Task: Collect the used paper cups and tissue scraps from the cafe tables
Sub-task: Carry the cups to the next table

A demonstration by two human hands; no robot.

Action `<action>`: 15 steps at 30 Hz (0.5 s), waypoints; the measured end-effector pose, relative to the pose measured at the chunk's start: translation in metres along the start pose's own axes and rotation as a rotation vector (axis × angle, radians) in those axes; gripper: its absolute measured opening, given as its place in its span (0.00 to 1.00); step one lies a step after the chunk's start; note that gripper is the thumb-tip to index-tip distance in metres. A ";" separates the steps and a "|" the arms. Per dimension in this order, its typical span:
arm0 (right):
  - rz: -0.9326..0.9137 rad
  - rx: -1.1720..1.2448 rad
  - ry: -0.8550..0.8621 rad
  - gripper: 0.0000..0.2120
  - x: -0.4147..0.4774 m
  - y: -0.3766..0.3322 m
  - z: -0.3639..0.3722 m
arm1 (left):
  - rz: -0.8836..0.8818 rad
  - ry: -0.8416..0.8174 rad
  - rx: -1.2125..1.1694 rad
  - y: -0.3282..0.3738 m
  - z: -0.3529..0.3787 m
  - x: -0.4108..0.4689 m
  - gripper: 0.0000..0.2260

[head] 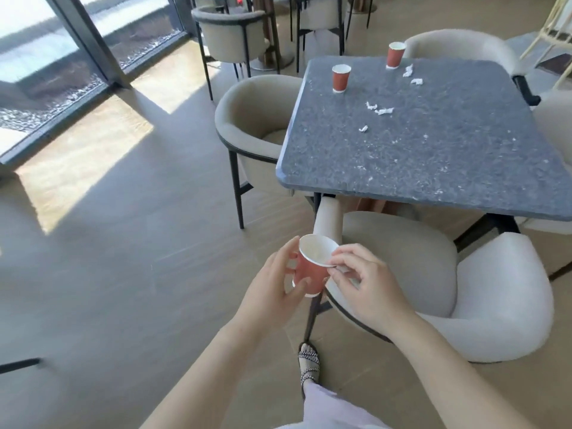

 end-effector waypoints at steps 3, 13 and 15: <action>-0.024 0.014 -0.019 0.05 0.053 -0.014 0.015 | -0.016 -0.020 0.083 -0.021 -0.029 0.035 0.27; -0.121 -0.037 -0.103 0.05 0.193 -0.056 0.065 | -0.048 0.071 0.177 -0.090 -0.112 0.129 0.13; -0.104 -0.060 -0.100 0.05 0.218 -0.055 0.075 | -0.046 0.076 0.176 -0.107 -0.122 0.152 0.10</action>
Point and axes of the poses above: each hand's wrist, its own x-axis towards the middle knuckle, its own z-axis out of the palm, y = z × x, the point moved 10 cm from there along x, towards the middle knuckle, and after that the axes turned 13 degrees about z, right-handed, at the moved point
